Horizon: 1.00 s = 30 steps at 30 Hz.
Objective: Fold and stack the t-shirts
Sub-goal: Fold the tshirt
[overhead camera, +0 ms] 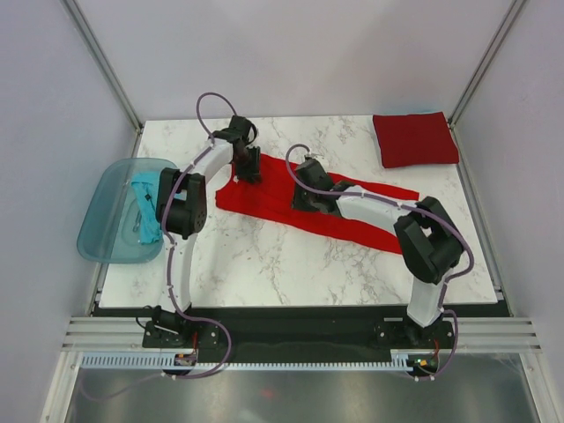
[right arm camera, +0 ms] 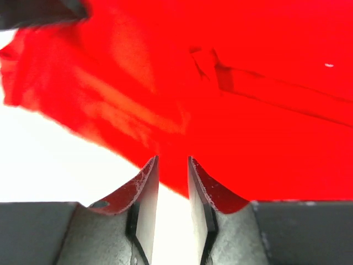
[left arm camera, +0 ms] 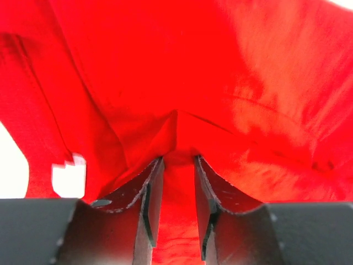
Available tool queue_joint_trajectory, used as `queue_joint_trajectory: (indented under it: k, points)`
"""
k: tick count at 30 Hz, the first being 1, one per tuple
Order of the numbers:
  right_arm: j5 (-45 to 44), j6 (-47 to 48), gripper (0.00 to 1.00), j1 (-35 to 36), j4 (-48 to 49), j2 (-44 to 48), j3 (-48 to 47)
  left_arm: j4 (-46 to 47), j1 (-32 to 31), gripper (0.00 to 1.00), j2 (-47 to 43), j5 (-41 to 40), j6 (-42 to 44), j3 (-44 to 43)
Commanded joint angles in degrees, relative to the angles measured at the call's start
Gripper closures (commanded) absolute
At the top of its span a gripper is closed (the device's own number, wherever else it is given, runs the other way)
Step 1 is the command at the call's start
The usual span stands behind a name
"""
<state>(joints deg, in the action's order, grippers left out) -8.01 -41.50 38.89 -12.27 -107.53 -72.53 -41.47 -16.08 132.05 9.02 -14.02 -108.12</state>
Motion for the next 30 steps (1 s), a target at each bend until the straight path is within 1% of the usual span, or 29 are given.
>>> queue_joint_trajectory:
  k: [1,2,3,4,5,6,8,9,10,13,14,16,17,18,19,20,21,22,23,24,27,30]
  points:
    - [-1.3,0.3,0.63,-0.7,2.2,9.0,1.6,1.6,0.6,0.62,8.4,-2.0,1.2,-9.8]
    - [-1.5,0.1,0.63,-0.8,2.4,10.1,2.6,1.6,0.8,0.62,9.7,-1.7,1.1,-12.3]
    - [-1.5,0.3,0.63,-0.9,2.7,11.3,3.2,1.6,1.0,0.61,11.1,-1.4,0.8,-17.9]
    - [-1.6,0.4,0.62,-1.2,3.0,13.4,3.7,1.7,1.0,0.6,14.4,-0.4,0.4,-21.0]
    - [-2.0,0.7,0.62,-1.2,3.0,14.4,4.4,1.7,1.3,0.6,15.9,0.5,-0.1,-24.5]
    - [-2.3,1.0,0.62,-1.4,3.0,16.3,4.8,1.7,1.7,0.6,17.7,1.5,-1.6,-31.4]
    - [-2.7,1.7,0.62,-1.5,2.9,18.3,5.8,2.5,2.4,0.6,19.7,4.7,-3.4,-36.9]
    - [-2.9,1.9,0.62,-2.0,2.6,20.1,6.1,3.2,2.6,0.6,19.2,6.8,-5.1,-38.7]
    - [-3.1,2.2,0.62,-2.1,2.4,21.0,6.4,4.7,2.7,0.6,16.4,7.3,-5.7,-38.4]
    - [-3.6,2.8,0.62,-2.4,0.9,24.3,6.8,6.8,2.5,0.6,9.5,8.6,-6.4,-31.4]
    - [-3.6,3.0,0.61,-2.4,0.5,25.2,7.0,8.2,2.2,0.59,4.8,9.1,-6.5,-26.2]
    - [-4.0,3.2,0.61,-2.3,-0.6,28.5,8.2,8.9,1.5,0.6,0.0,10.9,-6.2,-21.3]
    - [-4.2,3.3,0.61,-2.5,-1.1,29.6,8.5,10.3,0.2,0.6,-2.0,11.8,-6.0,-16.0]
    - [-4.3,3.4,0.61,-2.5,-2.2,32.2,9.2,11.0,-0.8,0.62,-6.2,13.6,-5.1,-13.3]
    - [-4.6,3.6,0.62,-2.6,-2.8,33.5,10.1,11.5,-1.8,0.63,-7.9,13.7,-4.8,-10.8]
    - [-4.8,3.5,0.62,-2.6,-3.5,36.3,10.7,12.8,-4.6,0.65,-9.8,13.4,-4.1,-5.9]
    - [-4.9,3.5,0.64,-2.5,-4.5,37.8,11.4,13.4,-6.1,0.71,-12.1,13.6,-3.6,-3.6]
    - [-4.9,3.3,0.66,-2.7,-4.9,39.5,12.8,13.9,-7.6,0.76,-13.3,13.0,-3.1,-1.6]
    - [-4.8,3.4,0.67,-2.8,-5.3,40.9,13.6,14.3,-10.5,0.81,-14.0,12.1,-3.7,2.3]
    - [-4.6,3.3,0.68,-2.8,-5.9,43.9,14.3,15.9,-11.9,0.88,-14.9,11.2,-4.3,4.2]
    - [-3.9,3.6,0.7,-2.8,-7.6,49.1,16.6,19.2,-16.6,0.98,-14.9,9.6,-7.9,9.4]
    - [-3.4,4.3,0.7,-2.9,-9.9,52.8,16.8,20.8,-20.7,0.98,-12.7,6.5,-10.8,10.8]
